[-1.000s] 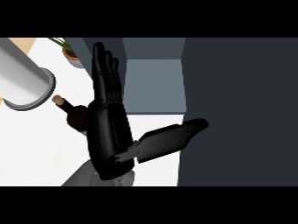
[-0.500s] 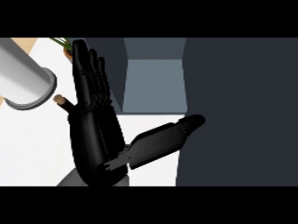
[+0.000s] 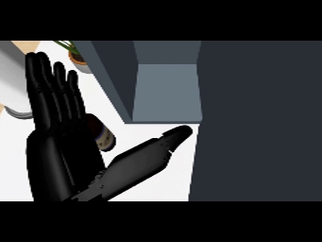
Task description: Pick up the wine, place it into the cabinet and close the cabinet
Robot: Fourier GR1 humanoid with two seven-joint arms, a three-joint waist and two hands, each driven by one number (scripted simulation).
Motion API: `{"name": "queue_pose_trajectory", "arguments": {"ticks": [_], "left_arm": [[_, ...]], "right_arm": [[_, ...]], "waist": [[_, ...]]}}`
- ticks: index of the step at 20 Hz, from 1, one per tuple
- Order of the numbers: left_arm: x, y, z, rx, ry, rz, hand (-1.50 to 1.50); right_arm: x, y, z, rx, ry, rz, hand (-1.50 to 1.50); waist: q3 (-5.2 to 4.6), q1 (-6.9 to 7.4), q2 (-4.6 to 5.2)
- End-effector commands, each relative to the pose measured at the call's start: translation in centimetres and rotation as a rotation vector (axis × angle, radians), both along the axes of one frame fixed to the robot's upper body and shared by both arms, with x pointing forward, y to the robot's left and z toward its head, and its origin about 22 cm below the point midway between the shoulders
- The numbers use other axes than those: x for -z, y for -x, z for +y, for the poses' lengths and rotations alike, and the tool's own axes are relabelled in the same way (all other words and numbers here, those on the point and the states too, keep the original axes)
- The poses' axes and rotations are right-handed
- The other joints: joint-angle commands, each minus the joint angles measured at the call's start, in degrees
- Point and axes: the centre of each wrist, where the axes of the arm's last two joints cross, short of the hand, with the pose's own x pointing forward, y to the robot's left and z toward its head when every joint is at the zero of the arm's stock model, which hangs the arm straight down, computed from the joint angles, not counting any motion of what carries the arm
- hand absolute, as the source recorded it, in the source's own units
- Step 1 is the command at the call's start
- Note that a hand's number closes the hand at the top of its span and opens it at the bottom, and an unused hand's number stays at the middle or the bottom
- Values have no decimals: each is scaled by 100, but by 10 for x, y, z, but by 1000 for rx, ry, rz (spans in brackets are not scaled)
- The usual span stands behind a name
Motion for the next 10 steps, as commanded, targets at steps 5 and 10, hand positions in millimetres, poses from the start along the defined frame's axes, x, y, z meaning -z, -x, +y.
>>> {"name": "queue_pose_trajectory", "arguments": {"ticks": [5, 10], "left_arm": [[-5, 0, 39, -74, 22, 33, -150], [11, 16, 35, -65, 45, 81, -150]], "right_arm": [[-26, 32, -1, -5, -27, -39, -150], [-15, 23, -13, -19, -12, -40, -150]], "waist": [[-6, -21, 14], [0, -13, 15]]}}
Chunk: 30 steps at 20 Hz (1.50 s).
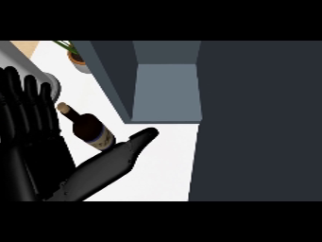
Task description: Pick up the wine, place it into the cabinet and close the cabinet
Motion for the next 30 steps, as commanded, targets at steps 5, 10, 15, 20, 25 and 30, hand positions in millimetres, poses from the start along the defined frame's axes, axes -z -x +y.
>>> {"name": "queue_pose_trajectory", "arguments": {"ticks": [5, 10, 15, 20, 25, 30], "left_arm": [[21, 13, 41, -10, 71, 61, -150], [42, -2, 49, -2, 79, 118, -150], [68, 6, 51, -2, 97, 144, -150], [93, -5, 63, -12, 101, 135, -150], [116, -14, 78, -68, 63, 131, -150], [155, -10, 80, -65, 92, 152, -150]], "right_arm": [[-17, 19, -4, -15, -31, -54, -150], [-12, 21, 0, -31, -33, -53, -150], [-23, 32, -4, -44, -26, -27, -150], [-17, 31, 4, -53, -35, -33, -150], [-23, 22, 0, -44, -39, -46, -150], [-20, 23, -4, -38, -36, -43, -150]], "waist": [[-5, -2, 10], [-5, -17, 13], [-11, -22, 9], [-11, -22, 7], [-6, 2, 8], [-6, -1, 8]]}}
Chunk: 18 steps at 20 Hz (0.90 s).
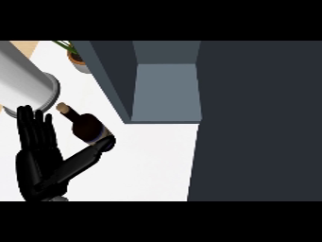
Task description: Pick up the wine, place it into the cabinet and close the cabinet
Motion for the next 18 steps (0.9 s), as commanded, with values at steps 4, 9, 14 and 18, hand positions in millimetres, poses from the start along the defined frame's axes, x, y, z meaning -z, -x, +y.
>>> {"name": "queue_pose_trajectory", "arguments": {"ticks": [4, 9, 14, 18], "left_arm": [[32, -11, 10, 0, 27, 8, -150], [47, -6, 24, 28, 41, 14, -150], [79, -2, 30, 49, 39, 8, -150], [85, -13, 8, 63, 30, -7, -150]], "right_arm": [[-20, 34, -8, -25, -37, -53, -150], [-21, 37, 0, -17, -42, -49, -150], [-24, 20, -4, -29, -21, -42, -150], [-18, 17, -7, -12, -1, -44, -150]], "waist": [[1, -16, 0], [0, -6, -5], [-2, 13, 2], [3, 2, 2]]}}
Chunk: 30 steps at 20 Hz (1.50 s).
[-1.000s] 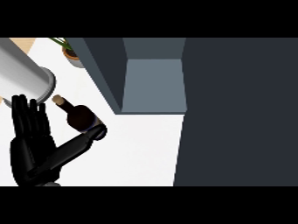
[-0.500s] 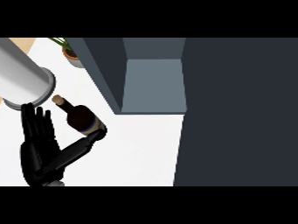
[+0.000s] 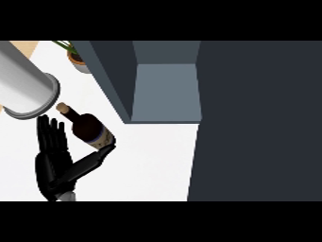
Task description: Pick up the wine, place it into the cabinet and close the cabinet
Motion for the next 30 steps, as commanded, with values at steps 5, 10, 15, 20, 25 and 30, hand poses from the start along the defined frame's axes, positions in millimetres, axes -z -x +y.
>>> {"name": "queue_pose_trajectory", "arguments": {"ticks": [5, 10, 15, 20, 25, 30], "left_arm": [[26, -12, 7, 12, 20, 24, -150], [57, 19, -4, 18, 17, 6, -150], [50, -21, 6, 10, 39, 14, -150], [60, -30, 3, 12, 29, 23, -150], [58, -29, 8, 55, 52, 17, -150], [85, -33, -5, 28, 58, 12, -150]], "right_arm": [[-14, 39, 1, -68, -57, -39, -150], [-12, 28, 5, -66, -65, -17, -150], [-8, 27, 2, -65, -62, -37, -150], [-6, 23, 1, -56, -45, -39, -150], [-20, 37, 7, -43, -41, -40, -150], [-22, 35, 2, -64, -38, -29, -150]], "waist": [[0, -13, -3], [-3, 10, -4], [2, 2, 3], [3, -7, 5], [-1, -3, -3], [-3, -31, 4]]}}
